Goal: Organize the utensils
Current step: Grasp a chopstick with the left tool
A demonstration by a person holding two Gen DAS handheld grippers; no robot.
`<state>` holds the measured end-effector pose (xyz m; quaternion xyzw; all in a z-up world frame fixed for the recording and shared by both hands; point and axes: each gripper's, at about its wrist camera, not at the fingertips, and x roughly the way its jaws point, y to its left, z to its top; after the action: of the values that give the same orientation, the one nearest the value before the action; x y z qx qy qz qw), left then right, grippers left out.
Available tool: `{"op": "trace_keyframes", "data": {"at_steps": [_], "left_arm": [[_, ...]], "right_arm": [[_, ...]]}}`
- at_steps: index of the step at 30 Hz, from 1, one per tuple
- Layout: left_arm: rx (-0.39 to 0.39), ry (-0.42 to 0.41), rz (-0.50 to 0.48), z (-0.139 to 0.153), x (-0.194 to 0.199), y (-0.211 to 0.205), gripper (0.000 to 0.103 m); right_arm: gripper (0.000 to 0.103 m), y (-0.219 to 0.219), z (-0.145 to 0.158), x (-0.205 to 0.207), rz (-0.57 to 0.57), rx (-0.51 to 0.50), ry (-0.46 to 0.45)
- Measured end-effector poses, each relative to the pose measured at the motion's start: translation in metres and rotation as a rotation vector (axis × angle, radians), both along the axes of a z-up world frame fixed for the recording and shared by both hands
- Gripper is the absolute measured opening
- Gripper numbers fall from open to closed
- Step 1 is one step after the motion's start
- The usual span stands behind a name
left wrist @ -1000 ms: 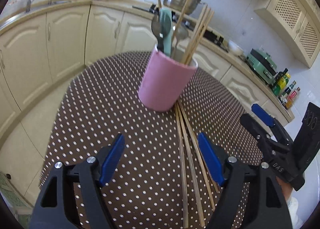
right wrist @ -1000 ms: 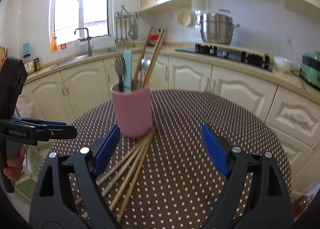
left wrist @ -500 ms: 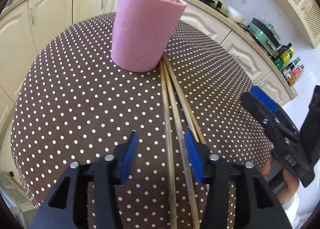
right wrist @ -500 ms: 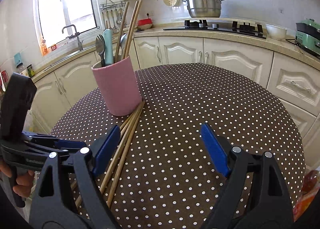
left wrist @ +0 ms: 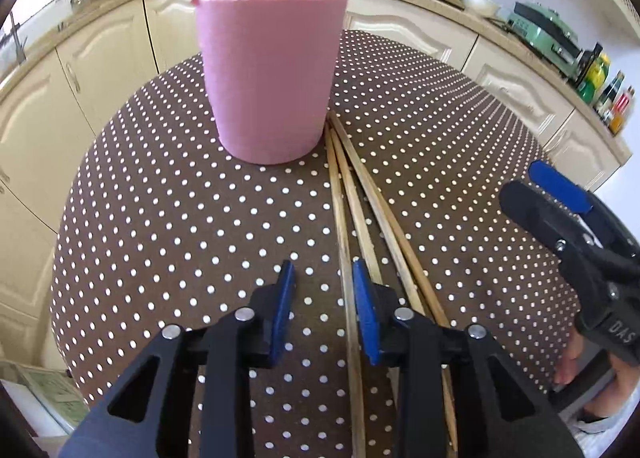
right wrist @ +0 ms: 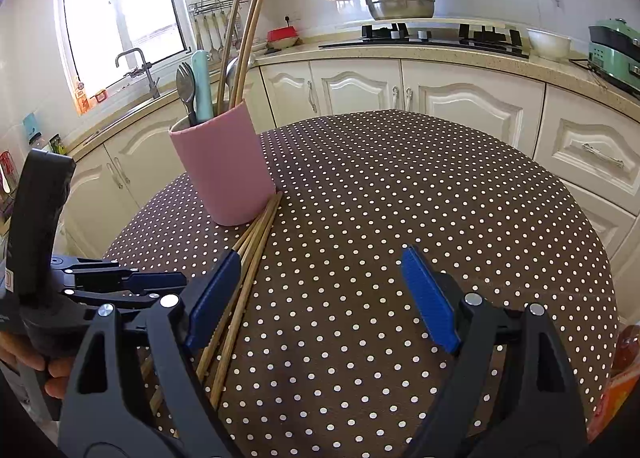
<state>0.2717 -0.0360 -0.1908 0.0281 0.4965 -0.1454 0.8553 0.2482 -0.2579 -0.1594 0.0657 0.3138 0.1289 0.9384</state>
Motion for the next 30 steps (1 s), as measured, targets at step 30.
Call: {"op": "trace_keyframes", "data": {"at_steps": [30], "left_arm": [[-0.102,-0.008,0.118,-0.010,-0.063,0.080,0.005]], "right_arm": [[0.082,0.019,-0.008,0.020,0.029,-0.075,0.076]]}}
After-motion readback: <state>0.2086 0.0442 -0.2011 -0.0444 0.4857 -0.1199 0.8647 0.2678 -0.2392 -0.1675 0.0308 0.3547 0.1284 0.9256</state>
